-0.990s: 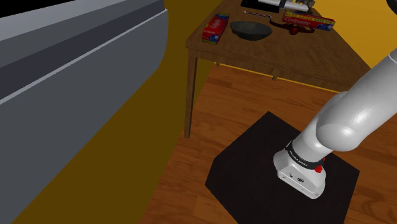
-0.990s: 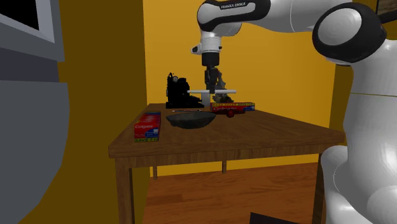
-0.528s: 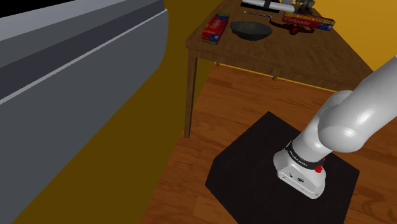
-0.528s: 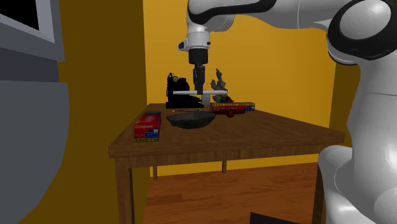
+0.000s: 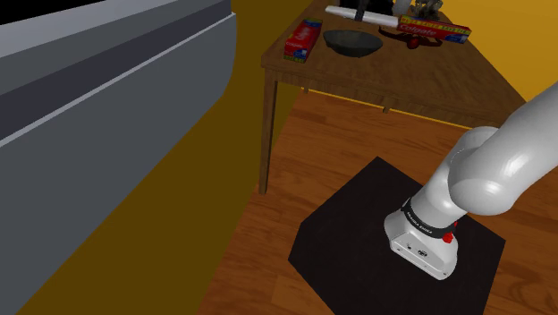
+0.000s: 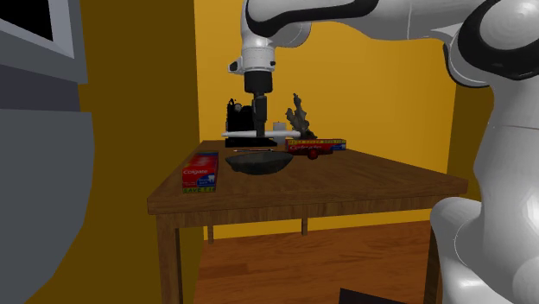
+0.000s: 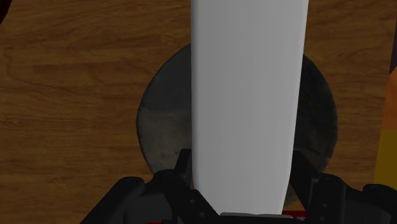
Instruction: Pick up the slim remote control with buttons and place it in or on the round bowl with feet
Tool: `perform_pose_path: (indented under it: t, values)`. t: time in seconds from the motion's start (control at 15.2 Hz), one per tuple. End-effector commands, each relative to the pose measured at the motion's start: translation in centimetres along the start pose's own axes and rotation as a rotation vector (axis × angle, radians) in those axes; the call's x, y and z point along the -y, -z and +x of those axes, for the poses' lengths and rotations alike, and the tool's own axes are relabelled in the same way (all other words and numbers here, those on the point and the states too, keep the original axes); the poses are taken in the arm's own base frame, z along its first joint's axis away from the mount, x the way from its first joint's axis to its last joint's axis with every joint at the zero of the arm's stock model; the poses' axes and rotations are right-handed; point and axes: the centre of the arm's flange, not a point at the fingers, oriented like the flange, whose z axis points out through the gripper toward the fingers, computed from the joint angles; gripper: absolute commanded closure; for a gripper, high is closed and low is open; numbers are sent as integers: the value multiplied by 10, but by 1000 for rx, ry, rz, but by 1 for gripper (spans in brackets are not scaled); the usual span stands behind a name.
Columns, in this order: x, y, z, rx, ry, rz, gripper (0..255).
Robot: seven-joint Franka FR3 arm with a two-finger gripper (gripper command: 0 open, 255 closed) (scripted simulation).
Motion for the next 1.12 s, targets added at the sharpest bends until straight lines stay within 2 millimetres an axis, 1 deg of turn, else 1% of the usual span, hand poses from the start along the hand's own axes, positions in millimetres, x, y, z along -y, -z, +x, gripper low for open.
perform_pose_path:
  t: [0.0, 0.53, 1.06]
  values:
    - [0, -10, 2, -1, 0, 0, 255]
    - [1, -50, 2, -1, 0, 0, 255]
    - [1, -50, 2, -1, 0, 0, 255]
